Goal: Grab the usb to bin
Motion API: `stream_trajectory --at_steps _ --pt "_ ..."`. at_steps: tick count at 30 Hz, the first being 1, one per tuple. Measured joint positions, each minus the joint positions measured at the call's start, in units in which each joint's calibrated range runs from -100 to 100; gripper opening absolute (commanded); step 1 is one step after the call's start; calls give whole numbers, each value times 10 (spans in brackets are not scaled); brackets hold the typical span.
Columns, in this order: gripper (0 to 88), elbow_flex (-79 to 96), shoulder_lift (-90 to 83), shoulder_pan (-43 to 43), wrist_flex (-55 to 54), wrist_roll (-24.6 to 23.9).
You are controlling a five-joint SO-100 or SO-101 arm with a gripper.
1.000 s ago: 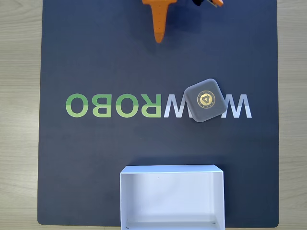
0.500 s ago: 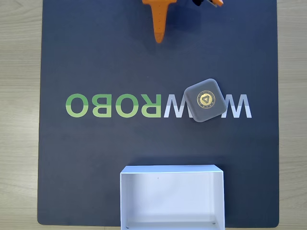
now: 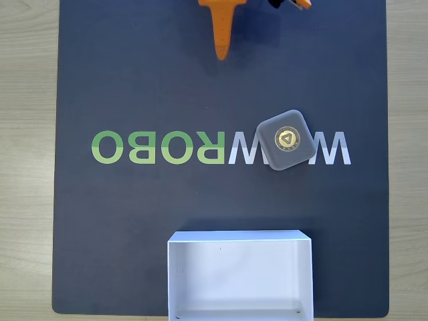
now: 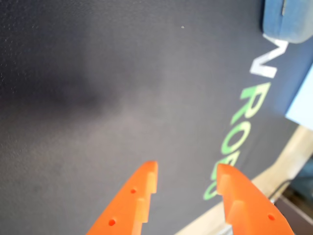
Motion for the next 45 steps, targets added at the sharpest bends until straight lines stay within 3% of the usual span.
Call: stream_trajectory --at_steps 37,45 --pt "138 0 14 6 -5 -4" --pt "138 -26 212 8 -132 -1"
